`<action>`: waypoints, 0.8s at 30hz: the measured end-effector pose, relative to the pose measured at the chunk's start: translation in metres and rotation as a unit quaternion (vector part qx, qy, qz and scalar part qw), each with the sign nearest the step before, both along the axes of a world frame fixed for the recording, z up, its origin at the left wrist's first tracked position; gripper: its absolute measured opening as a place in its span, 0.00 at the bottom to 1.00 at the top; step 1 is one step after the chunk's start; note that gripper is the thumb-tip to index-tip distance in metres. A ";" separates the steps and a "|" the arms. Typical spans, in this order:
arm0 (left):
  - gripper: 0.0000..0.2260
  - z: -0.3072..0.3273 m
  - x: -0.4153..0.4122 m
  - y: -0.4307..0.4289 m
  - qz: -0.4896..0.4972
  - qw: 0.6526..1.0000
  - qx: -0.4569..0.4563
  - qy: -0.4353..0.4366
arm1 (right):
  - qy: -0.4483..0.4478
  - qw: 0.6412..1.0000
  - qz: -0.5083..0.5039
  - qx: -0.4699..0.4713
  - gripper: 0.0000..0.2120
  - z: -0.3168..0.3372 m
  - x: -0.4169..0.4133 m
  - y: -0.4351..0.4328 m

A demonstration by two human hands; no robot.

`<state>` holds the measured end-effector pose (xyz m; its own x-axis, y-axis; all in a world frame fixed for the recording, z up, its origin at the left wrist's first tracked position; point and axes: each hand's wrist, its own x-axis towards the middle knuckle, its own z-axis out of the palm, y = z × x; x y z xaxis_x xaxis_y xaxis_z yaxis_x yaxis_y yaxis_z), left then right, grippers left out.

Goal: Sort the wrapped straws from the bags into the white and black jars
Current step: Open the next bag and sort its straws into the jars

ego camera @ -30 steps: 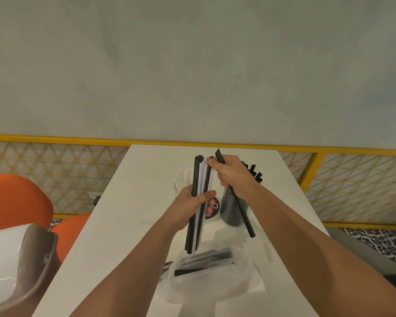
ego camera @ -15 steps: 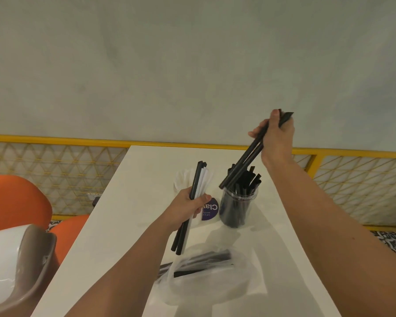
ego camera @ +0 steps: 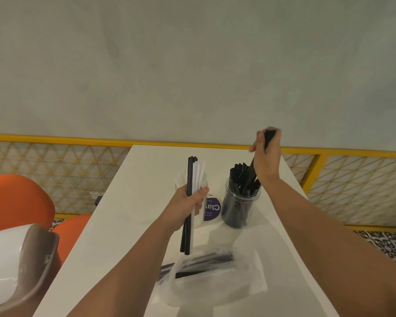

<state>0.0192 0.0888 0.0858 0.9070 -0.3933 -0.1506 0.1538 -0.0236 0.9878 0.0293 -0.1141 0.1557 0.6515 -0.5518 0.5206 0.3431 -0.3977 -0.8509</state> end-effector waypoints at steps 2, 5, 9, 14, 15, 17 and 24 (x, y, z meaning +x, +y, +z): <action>0.10 0.001 -0.001 0.000 -0.006 1.000 -0.007 0.002 | 0.061 0.998 -0.004 -0.010 0.05 -0.017 0.000 0.000; 0.13 0.004 0.000 -0.001 -0.009 1.000 -0.011 0.002 | 0.227 0.966 -0.048 -0.117 0.11 -0.039 0.005 -0.006; 0.10 0.009 -0.001 0.002 -0.015 0.999 -0.039 0.021 | 0.378 0.889 -0.040 -0.256 0.16 -0.042 0.001 -0.006; 0.09 0.015 -0.004 0.001 -0.027 0.996 -0.084 0.025 | 0.187 0.962 0.009 -0.198 0.22 -0.017 -0.008 0.025; 0.09 0.016 -0.004 0.000 -0.027 0.996 -0.083 0.022 | 0.157 0.972 0.037 -0.173 0.19 -0.011 -0.010 0.034; 0.09 0.017 -0.005 -0.001 -0.026 0.996 -0.083 0.019 | 0.185 0.966 0.122 -0.131 0.16 0.000 -0.012 0.054; 0.08 0.022 -0.006 0.002 -0.021 0.997 -0.076 0.013 | 0.372 0.885 0.273 -0.069 0.17 0.004 -0.014 0.086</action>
<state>0.0132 0.0905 0.1075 0.8856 -0.4512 -0.1102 0.1820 0.1187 0.9761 0.0155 -0.0286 0.1600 0.9920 -0.0137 -0.1254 -0.1174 -0.4639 -0.8781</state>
